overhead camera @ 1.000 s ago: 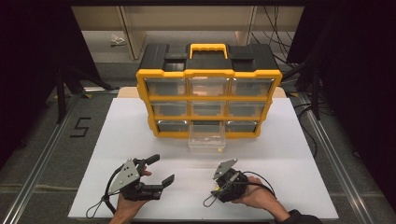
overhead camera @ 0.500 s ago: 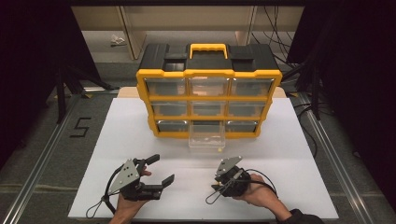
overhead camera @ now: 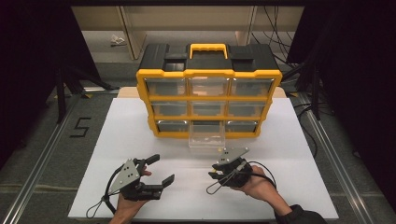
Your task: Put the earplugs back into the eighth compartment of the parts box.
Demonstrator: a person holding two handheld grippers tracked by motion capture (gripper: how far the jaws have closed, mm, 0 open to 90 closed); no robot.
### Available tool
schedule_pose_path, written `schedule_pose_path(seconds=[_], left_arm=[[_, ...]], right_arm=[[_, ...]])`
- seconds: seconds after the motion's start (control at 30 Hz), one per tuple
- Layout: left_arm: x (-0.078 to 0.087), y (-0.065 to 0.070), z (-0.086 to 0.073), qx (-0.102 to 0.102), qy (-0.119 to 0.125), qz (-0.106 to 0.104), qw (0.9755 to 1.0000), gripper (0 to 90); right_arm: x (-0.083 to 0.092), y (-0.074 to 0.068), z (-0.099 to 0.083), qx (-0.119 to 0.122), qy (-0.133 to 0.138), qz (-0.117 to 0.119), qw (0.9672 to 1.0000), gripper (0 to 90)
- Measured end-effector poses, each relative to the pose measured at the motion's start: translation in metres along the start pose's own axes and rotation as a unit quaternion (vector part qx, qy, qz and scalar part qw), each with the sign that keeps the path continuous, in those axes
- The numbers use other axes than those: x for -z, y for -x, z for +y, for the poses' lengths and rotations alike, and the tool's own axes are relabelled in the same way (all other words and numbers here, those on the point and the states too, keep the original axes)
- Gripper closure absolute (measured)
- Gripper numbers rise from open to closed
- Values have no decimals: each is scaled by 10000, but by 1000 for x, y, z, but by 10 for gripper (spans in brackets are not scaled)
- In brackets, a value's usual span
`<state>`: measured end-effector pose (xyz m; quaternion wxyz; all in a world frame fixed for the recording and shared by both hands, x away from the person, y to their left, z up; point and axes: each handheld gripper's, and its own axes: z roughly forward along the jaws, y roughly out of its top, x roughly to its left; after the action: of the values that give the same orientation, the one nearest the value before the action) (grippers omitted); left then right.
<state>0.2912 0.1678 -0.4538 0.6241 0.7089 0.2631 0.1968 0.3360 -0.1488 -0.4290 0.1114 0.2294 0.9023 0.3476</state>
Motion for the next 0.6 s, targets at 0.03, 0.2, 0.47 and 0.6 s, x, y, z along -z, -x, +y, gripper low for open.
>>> schedule_pose_path(seconds=[0.03,0.2,0.47,0.6], left_arm=[[0,0,0,-2,-1,2,10000,165],[0,0,0,-4,11,11,10000,165],[0,0,0,-3,24,16,10000,165],[0,0,0,-18,16,17,10000,165]], right_arm=[[0,0,1,-4,24,8,10000,689],[5,1,8,46,168,-18,9998,689],[15,6,23,53,520,-178,9985,690],[19,10,29,-62,827,-379,9958,693]])
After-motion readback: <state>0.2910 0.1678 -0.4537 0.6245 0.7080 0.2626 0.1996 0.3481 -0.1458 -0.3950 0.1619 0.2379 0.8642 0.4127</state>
